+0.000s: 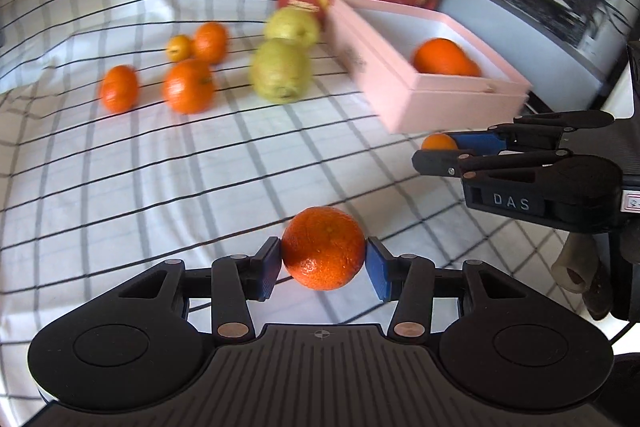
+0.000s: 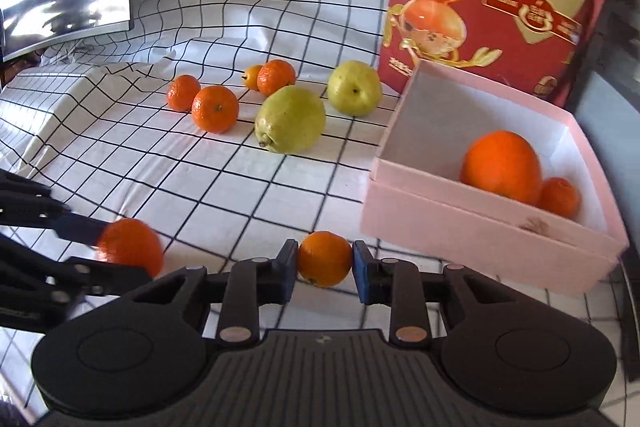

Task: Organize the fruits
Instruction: 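Grasp a small tangerine with the right tool while the left tool holds its tangerine, then release the tangerine into the pink box with the left tool while the right tool carries its tangerine over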

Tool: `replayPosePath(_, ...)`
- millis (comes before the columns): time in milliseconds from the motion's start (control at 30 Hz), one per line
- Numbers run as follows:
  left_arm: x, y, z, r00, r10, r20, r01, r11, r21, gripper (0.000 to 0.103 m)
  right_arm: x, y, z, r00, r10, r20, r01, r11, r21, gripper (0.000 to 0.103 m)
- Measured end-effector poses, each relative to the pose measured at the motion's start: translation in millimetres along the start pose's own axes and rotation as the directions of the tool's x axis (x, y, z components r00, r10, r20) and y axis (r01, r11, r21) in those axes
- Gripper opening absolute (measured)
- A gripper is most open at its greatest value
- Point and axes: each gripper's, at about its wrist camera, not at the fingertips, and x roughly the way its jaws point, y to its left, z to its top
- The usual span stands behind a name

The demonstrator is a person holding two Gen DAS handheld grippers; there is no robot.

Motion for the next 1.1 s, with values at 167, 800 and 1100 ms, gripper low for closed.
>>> replayPosePath(167,9.5,-25.2,6.9,0.998,-0.067,-0.016,0.068,0.995,0.073,0.051,-25.7,-18.5,-13.8,0.999,-0.029,-0.014,0.030,0.999,0.028,0.028)
replayPosePath(800,28.6,-77.5,178.6,0.967,-0.152,0.203,0.114,0.976,0.187,0.051,-89.4,-109.0,27.3,0.953,-0.243,0.178,0.223,0.967,0.124,0.028)
replayPosePath(1100,61.7,-86.1,235.3,0.969,-0.044,0.242,0.003,0.986,0.166,0.051,-62.9,-148.2,65.3,0.944,-0.259,0.204,0.232,0.961,0.148,0.028)
